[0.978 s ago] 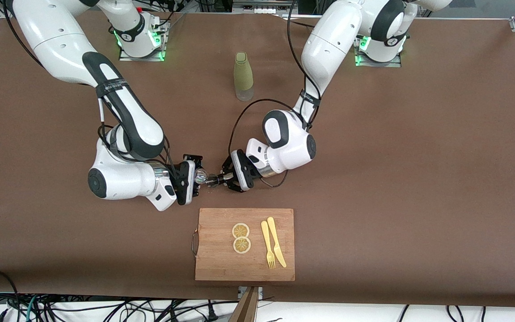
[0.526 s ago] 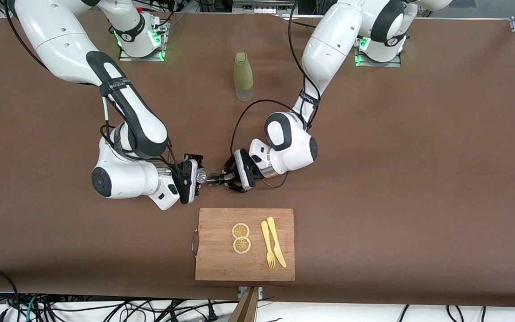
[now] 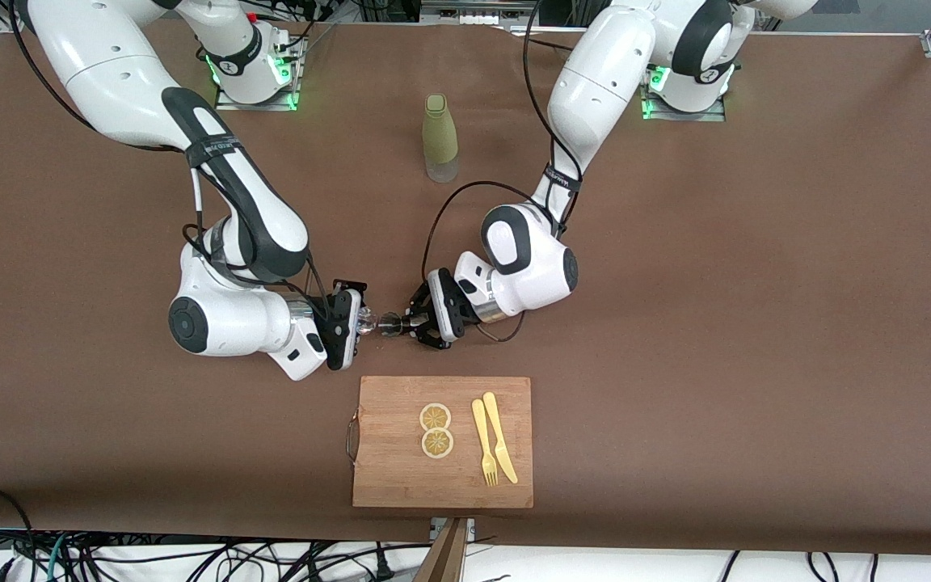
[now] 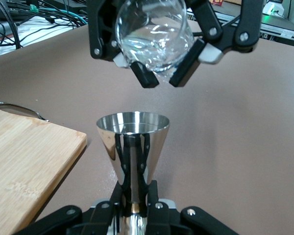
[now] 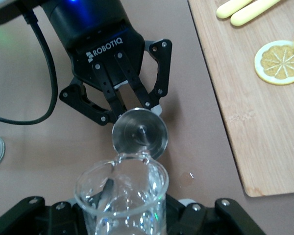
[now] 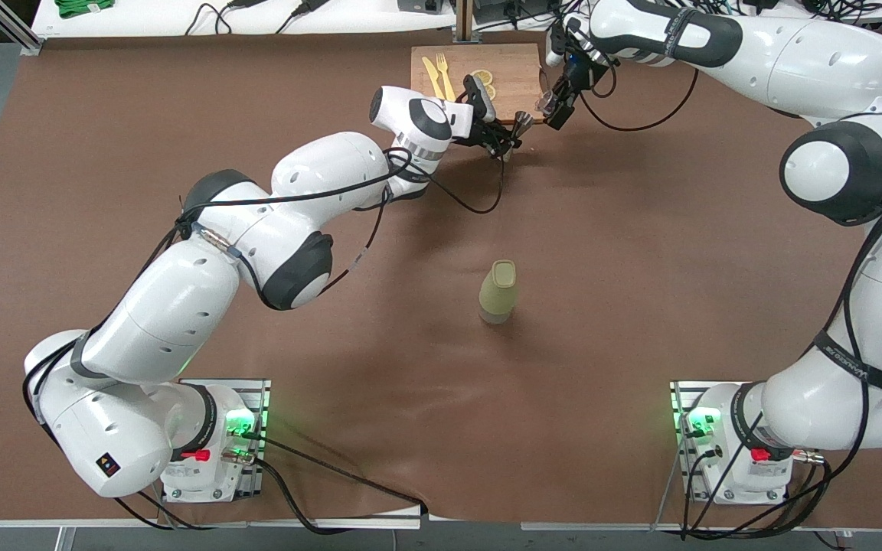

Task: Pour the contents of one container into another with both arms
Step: 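Tilt the beaker with the right gripper to pour into the jigger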

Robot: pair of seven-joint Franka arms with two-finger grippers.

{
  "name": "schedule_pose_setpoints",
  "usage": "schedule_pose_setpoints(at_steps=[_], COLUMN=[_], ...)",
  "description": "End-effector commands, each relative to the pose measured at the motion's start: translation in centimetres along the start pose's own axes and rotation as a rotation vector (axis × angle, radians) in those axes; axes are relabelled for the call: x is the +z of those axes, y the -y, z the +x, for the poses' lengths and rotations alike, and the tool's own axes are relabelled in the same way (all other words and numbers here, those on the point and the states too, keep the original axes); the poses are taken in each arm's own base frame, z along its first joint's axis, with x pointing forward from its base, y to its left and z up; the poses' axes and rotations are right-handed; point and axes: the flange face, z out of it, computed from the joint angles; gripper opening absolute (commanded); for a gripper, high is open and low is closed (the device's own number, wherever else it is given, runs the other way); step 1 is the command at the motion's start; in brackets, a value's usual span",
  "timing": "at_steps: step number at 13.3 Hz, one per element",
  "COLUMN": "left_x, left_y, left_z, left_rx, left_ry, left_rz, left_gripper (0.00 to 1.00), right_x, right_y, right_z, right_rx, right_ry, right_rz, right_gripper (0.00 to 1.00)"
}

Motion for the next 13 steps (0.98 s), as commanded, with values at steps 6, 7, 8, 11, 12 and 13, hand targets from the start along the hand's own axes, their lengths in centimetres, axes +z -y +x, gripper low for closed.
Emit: schedule_pose_setpoints(at_steps=[6, 7, 8, 11, 12, 13], left_x=[-1.0, -1.0, -1.0, -1.1, -1.2, -1.2], left_y=[-1.2, -1.2, -1.2, -1.2, -1.2, -1.3], left_z=[0.7, 0.8, 0.8, 0.8, 1.1, 1.2], left_rx=[0.003, 0.003, 0.003, 0.003, 0.005, 0.004], left_ry=[-0.032, -0.032, -0.032, -0.033, -0.037, -0.037], left_rz=[-0.013, -0.013, -0.013, -0.014, -0.014, -0.014], left_gripper=[0.0, 0.0, 0.0, 0.0, 0.0, 0.0], right_x=[0.4, 0.3, 0.3, -0.1, -0.6, -0.9], right_y=[1.4, 1.4, 1.4, 0.7, 0.1, -0.2], right_z=[2.3, 2.4, 2.3, 1.3, 0.5, 0.1], right_rx=[-0.017, -0.018, -0.02, -0.024, -0.033, -0.041], right_ry=[0.033, 0.034, 0.036, 0.029, 0.015, -0.011], right_rz=[-0.021, -0.023, -0.024, -0.025, -0.025, -0.015], right_gripper=[0.28, 0.28, 0.28, 0.29, 0.29, 0.29])
